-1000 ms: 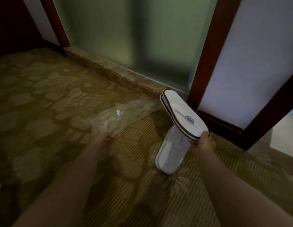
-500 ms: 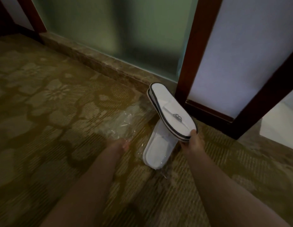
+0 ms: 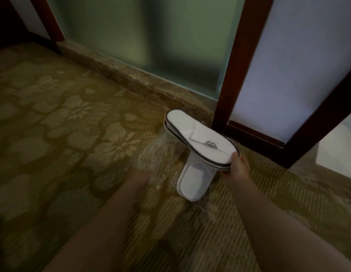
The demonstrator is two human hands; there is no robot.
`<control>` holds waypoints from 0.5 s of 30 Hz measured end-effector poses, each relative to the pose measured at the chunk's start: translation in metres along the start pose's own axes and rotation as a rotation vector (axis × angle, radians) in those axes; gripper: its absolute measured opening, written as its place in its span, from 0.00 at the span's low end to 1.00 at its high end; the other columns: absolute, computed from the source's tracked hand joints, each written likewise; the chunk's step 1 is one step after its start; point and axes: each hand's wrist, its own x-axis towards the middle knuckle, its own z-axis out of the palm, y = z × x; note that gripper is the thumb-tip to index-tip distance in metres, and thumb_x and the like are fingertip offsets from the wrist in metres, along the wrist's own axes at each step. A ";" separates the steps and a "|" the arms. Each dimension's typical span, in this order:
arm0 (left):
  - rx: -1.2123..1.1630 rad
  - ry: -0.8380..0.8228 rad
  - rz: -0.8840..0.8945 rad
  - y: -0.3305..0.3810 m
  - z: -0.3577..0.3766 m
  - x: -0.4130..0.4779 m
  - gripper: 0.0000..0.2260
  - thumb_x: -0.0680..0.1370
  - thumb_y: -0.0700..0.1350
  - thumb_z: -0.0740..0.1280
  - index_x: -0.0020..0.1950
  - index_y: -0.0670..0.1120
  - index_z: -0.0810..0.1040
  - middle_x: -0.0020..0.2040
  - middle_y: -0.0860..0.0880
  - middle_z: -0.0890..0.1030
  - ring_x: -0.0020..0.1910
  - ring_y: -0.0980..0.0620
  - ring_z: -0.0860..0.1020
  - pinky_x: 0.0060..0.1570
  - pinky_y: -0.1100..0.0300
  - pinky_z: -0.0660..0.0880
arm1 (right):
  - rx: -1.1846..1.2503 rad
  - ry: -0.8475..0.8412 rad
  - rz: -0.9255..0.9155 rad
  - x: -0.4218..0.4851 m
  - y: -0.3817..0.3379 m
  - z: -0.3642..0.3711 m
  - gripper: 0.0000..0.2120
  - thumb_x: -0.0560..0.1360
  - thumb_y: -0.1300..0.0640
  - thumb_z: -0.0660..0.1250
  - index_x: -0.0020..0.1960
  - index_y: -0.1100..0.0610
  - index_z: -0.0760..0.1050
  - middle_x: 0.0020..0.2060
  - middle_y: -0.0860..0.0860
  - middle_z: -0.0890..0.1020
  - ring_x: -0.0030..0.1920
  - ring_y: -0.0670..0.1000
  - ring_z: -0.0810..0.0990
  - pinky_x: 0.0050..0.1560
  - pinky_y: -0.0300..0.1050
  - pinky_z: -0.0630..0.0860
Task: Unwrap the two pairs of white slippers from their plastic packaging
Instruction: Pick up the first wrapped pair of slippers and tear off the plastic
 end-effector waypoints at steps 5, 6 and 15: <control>0.177 0.179 0.407 0.018 -0.021 -0.013 0.12 0.77 0.49 0.63 0.52 0.40 0.73 0.53 0.38 0.78 0.48 0.43 0.76 0.45 0.54 0.70 | -0.111 0.010 -0.066 -0.019 -0.008 0.009 0.18 0.76 0.54 0.65 0.64 0.58 0.71 0.61 0.59 0.77 0.59 0.61 0.77 0.60 0.60 0.75; 0.168 0.187 0.476 0.022 -0.025 -0.017 0.12 0.77 0.50 0.63 0.49 0.41 0.73 0.50 0.40 0.78 0.45 0.45 0.76 0.44 0.54 0.71 | -0.124 0.005 -0.071 -0.023 -0.010 0.011 0.17 0.76 0.53 0.67 0.62 0.58 0.73 0.59 0.59 0.78 0.58 0.61 0.77 0.60 0.60 0.75; 0.330 0.095 0.742 0.037 -0.044 -0.044 0.26 0.72 0.58 0.68 0.64 0.45 0.70 0.63 0.45 0.73 0.62 0.48 0.72 0.62 0.51 0.71 | -0.322 -0.188 -0.183 -0.057 -0.027 0.022 0.20 0.70 0.45 0.71 0.54 0.58 0.78 0.55 0.57 0.81 0.51 0.57 0.81 0.59 0.55 0.76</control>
